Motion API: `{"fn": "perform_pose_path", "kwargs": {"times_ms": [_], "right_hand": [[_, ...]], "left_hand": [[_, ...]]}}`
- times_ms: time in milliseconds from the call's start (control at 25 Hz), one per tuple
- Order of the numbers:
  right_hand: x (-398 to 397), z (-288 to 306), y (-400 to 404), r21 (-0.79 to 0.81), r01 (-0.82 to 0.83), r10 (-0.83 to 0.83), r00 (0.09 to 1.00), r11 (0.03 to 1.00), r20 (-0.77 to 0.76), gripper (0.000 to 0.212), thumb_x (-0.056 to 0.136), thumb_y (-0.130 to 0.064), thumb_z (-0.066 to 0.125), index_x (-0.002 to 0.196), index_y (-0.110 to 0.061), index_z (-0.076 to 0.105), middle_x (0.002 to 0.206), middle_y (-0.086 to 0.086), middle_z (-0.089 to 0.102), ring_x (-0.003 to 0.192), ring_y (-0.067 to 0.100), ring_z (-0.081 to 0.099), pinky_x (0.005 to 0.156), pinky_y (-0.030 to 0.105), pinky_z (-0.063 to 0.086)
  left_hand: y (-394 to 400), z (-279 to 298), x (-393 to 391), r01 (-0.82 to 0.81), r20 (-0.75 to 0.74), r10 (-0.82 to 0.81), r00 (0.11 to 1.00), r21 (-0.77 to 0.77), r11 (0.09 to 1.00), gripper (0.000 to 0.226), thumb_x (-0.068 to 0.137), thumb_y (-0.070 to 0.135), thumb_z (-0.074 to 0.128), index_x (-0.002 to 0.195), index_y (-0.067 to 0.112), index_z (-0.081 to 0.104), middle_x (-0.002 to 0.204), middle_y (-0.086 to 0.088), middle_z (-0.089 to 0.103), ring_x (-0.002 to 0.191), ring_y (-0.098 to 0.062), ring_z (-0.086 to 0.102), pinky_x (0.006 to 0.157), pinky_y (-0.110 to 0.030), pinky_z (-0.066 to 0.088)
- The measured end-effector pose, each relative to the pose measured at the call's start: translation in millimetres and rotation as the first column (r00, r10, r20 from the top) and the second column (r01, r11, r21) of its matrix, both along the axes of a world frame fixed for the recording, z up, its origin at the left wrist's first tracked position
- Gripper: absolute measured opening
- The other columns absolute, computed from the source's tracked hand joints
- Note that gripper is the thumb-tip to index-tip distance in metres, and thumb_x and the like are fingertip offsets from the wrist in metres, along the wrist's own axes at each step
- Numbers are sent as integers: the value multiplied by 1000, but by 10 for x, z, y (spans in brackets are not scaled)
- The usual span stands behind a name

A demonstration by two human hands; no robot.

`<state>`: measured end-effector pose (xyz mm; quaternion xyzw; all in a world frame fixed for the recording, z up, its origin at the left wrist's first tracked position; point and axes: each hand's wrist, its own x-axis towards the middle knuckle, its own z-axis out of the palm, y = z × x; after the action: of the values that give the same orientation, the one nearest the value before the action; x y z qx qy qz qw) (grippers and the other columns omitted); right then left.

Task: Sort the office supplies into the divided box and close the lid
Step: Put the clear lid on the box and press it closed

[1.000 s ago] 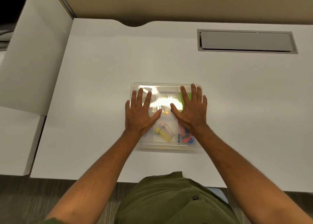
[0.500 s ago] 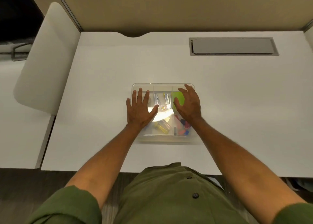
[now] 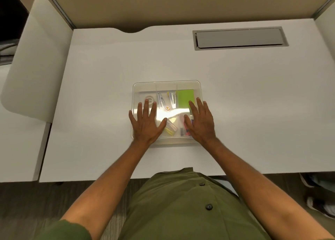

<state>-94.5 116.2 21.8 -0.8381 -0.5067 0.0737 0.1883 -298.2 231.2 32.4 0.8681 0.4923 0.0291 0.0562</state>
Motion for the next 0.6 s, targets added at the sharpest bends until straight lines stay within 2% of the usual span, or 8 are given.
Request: {"fn": "perform_pose_path", "kwargs": {"times_ms": [160, 320, 480, 600], "right_hand": [[-8, -6, -30, 7, 20, -20, 999, 1000, -34, 60, 100, -50, 41, 154, -24, 38, 166, 7, 28, 152, 33, 27, 121, 45, 32], [-36, 4, -42, 1, 44, -43, 997, 999, -68, 59, 101, -51, 38, 155, -27, 37, 167, 2, 25, 149, 30, 34, 116, 46, 40], [-8, 8, -25, -5, 39, -40, 995, 999, -86, 58, 100, -49, 40, 154, -27, 38, 167, 3, 26, 148, 33, 34, 115, 46, 40], [-25, 58, -47, 4, 13, -12, 996, 1000, -87, 60, 97, -47, 41, 152, -24, 43, 165, 8, 30, 150, 37, 30, 117, 48, 36]], "left_hand": [[-1, 14, 12, 2, -35, 0, 999, 31, 1000, 78, 92, 73, 29, 156, 28, 26, 167, -3, 17, 153, -29, 16, 117, -63, 12], [-24, 7, 13, -10, -36, 11, 999, 27, 1000, 77, 92, 72, 29, 156, 29, 27, 167, -3, 18, 153, -28, 17, 117, -62, 12], [3, 33, 12, -8, -74, 10, 997, 24, 1000, 78, 93, 73, 27, 156, 28, 28, 167, -3, 19, 153, -28, 17, 116, -62, 13], [-34, 31, -21, -5, -11, 5, 1000, 2, 1000, 77, 90, 72, 35, 154, 30, 33, 165, -1, 22, 152, -27, 18, 117, -62, 11]]}}
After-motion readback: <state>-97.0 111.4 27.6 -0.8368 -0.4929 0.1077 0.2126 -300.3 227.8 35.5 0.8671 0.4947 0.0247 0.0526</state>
